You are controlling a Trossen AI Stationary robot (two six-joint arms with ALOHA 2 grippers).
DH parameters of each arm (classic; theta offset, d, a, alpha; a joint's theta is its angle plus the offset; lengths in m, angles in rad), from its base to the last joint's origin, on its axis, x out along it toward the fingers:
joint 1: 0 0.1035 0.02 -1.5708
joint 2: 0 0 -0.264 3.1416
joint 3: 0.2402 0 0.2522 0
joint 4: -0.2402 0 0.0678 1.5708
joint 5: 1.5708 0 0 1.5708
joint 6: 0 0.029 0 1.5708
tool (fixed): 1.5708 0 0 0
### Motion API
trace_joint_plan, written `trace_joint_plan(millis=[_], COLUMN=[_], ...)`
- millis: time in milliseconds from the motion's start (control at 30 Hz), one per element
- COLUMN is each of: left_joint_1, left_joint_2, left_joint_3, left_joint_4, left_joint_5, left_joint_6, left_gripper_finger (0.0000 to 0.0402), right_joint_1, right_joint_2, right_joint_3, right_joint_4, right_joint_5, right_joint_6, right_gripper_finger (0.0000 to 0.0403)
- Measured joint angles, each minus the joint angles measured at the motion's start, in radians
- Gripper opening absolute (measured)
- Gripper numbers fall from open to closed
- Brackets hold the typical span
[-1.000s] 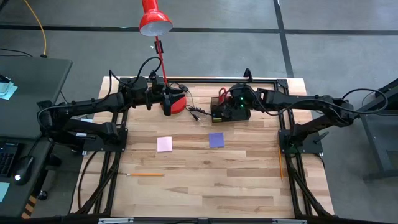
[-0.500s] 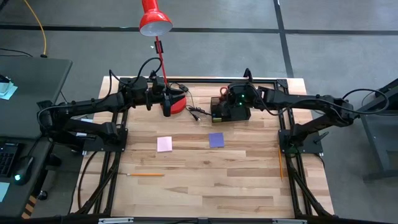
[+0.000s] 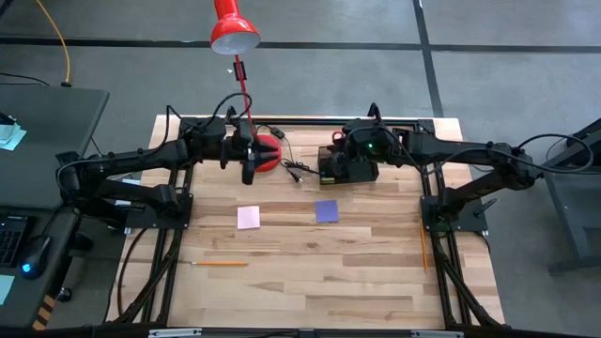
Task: Pick and place office supplies into organizer
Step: Put the left orange pencil into the black desk organizer
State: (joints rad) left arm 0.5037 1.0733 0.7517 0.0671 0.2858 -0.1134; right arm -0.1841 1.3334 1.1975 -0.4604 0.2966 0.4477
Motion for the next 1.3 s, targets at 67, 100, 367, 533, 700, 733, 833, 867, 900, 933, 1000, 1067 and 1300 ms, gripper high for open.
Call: trace_joint_plan(millis=[67, 100, 367, 533, 700, 733, 833, 867, 900, 933, 1000, 1067, 1300], left_joint_1=[-0.002, -0.009, -0.202, -0.394, -0.595, -0.629, -0.722, -0.750, -0.779, -0.802, -0.836, -0.861, -0.920], left_joint_2=[0.000, 0.000, 0.000, 0.000, 0.011, 0.011, 0.025, 0.032, 0.042, 0.061, 0.105, 0.155, 0.305], left_joint_3=[0.000, 0.000, 0.000, 0.000, 0.000, 0.000, 0.000, 0.000, 0.000, 0.001, 0.000, 0.000, 0.000], left_joint_4=[-0.068, -0.103, -0.351, -0.546, -0.744, -0.786, -0.858, -0.881, -0.899, -0.901, -0.912, -0.886, -0.868], left_joint_5=[0.052, 0.073, 0.046, -0.090, -0.230, -0.247, -0.276, -0.279, -0.279, -0.265, -0.202, -0.122, 0.003], left_joint_6=[0.036, 0.052, 0.129, 0.010, -0.199, -0.250, -0.403, -0.433, -0.456, -0.476, -0.509, -0.530, -0.617], left_gripper_finger=[0.0106, 0.0106, 0.0106, 0.0106, 0.0106, 0.0106, 0.0106, 0.0106, 0.0106, 0.0106, 0.0106, 0.0106, 0.0106], right_joint_1=[0.005, 0.007, 0.024, 0.076, 0.140, 0.156, 0.196, 0.207, 0.217, 0.226, 0.240, 0.247, 0.247], right_joint_2=[0.000, 0.000, 0.000, 0.000, 0.000, 0.000, 0.000, 0.000, 0.000, 0.000, 0.000, 0.000, 0.000], right_joint_3=[0.013, 0.018, 0.013, 0.012, 0.012, 0.012, 0.012, 0.012, 0.012, 0.012, 0.012, 0.012, 0.011], right_joint_4=[-0.032, -0.053, -0.245, -0.258, -0.268, -0.268, -0.267, -0.266, -0.264, -0.262, -0.255, -0.242, -0.213], right_joint_5=[0.001, -0.001, -0.088, -0.145, -0.157, -0.143, -0.101, -0.091, -0.083, -0.072, -0.058, -0.063, -0.088], right_joint_6=[0.000, 0.000, -0.030, -0.091, -0.089, -0.090, -0.110, -0.115, -0.119, -0.123, -0.129, -0.136, -0.139], right_gripper_finger=[0.0114, 0.0114, 0.0114, 0.0114, 0.0114, 0.0114, 0.0114, 0.0114, 0.0114, 0.0114, 0.0114, 0.0114, 0.0114])
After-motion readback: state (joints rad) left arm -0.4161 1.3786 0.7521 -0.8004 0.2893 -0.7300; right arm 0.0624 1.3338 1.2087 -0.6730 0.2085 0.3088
